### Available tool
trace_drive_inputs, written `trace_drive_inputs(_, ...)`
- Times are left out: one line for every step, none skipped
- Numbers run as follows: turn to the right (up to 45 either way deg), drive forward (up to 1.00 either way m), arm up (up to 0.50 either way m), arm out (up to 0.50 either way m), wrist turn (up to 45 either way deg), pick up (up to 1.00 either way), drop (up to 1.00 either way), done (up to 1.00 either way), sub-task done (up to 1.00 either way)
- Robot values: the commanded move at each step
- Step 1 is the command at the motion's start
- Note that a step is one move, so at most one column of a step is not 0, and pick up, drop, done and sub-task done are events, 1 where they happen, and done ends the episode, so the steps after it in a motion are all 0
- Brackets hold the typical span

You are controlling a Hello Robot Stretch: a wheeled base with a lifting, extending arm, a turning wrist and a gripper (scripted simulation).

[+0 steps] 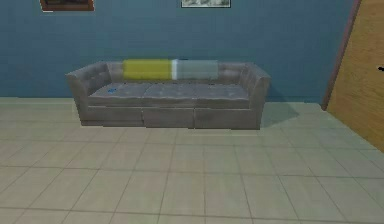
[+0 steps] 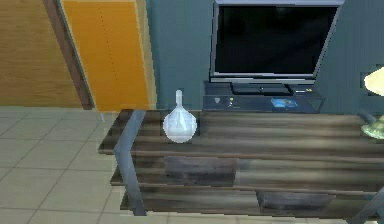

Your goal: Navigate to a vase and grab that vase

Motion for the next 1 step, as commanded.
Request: trace_drive_inputs(0.0,0.0,0.34,0.0,0.0,0.0,0.0,0.0,0.0)
